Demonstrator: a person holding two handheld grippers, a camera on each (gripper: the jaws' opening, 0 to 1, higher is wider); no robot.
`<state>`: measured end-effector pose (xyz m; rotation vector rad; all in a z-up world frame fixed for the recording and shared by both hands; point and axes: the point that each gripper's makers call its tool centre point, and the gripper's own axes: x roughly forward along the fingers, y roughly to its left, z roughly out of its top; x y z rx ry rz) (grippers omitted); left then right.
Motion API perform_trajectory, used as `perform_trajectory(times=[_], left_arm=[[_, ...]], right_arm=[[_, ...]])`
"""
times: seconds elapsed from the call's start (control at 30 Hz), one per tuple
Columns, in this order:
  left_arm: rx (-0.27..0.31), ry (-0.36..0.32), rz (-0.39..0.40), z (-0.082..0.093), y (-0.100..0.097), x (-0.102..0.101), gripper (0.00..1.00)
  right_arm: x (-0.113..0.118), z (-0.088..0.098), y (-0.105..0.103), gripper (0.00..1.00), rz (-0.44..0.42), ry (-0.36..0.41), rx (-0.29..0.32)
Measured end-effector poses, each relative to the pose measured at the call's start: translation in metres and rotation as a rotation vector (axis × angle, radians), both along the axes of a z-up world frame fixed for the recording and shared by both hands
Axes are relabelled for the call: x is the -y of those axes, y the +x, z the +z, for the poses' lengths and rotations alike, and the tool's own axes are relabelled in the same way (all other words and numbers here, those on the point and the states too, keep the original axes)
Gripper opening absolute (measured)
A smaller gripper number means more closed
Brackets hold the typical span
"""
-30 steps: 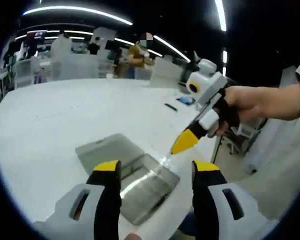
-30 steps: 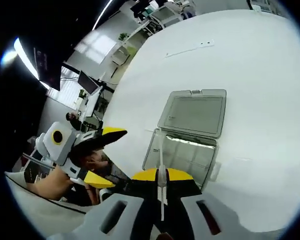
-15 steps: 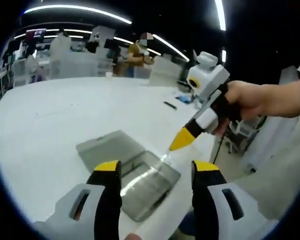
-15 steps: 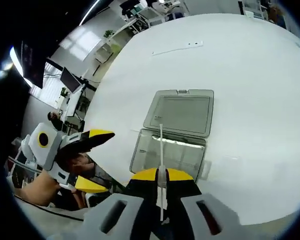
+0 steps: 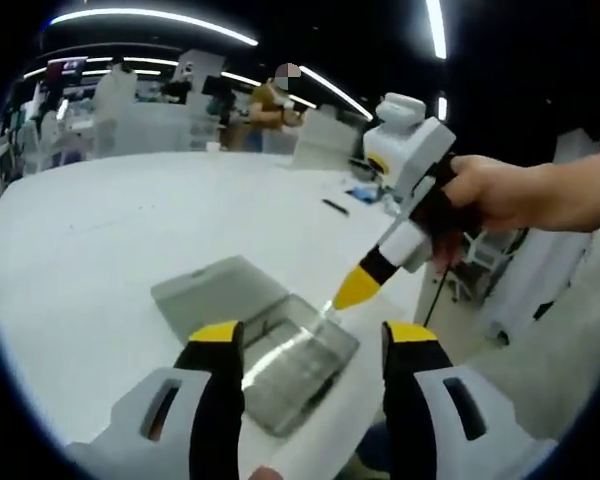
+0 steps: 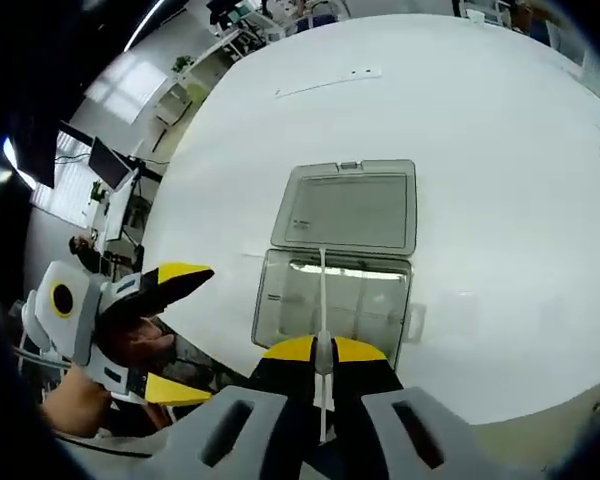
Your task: Insert the divider into the dual guide fixture by aligning both edges with the guide slots and pushing it downward to the bottom, including one-sided entry, uneven engagement, binding, and posture correction.
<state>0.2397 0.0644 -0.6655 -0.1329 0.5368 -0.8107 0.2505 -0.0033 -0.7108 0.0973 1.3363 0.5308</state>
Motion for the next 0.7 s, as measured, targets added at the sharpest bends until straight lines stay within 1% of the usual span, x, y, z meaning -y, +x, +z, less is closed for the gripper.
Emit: perform_trajectory(times=[0.3,0.33,0.53,0.6,0.7], left_arm=[[0.027,0.044,-0.034,-0.002,-0.006,-0.002,0.54],[0.032,0.056,-0.037,-0.003,-0.007,-0.003,0.54],[0.048,0.092,-0.053,-0.004,-0.009,-0.002,0.62],[0.054,0.104,-0.057,-0.005,-0.009,-0.002,0.64],[0.054,0.115,-0.062,-0.007,-0.011,-0.002,0.68]], right_arm=[[-0.001,-0.003,-0.001,0.0,-0.011,-0.069,0.0],[-0.002,-0.005,-0.003,0.0,-0.013,-0.075,-0.015],[-0.002,-0.011,-0.003,0.0,-0.013,-0.11,-0.032],[-0.002,-0.012,-0.004,0.0,-0.024,-0.111,-0.047],[-0.001,-0.012,-0.004,0.0,-0.028,-0.119,-0.05]])
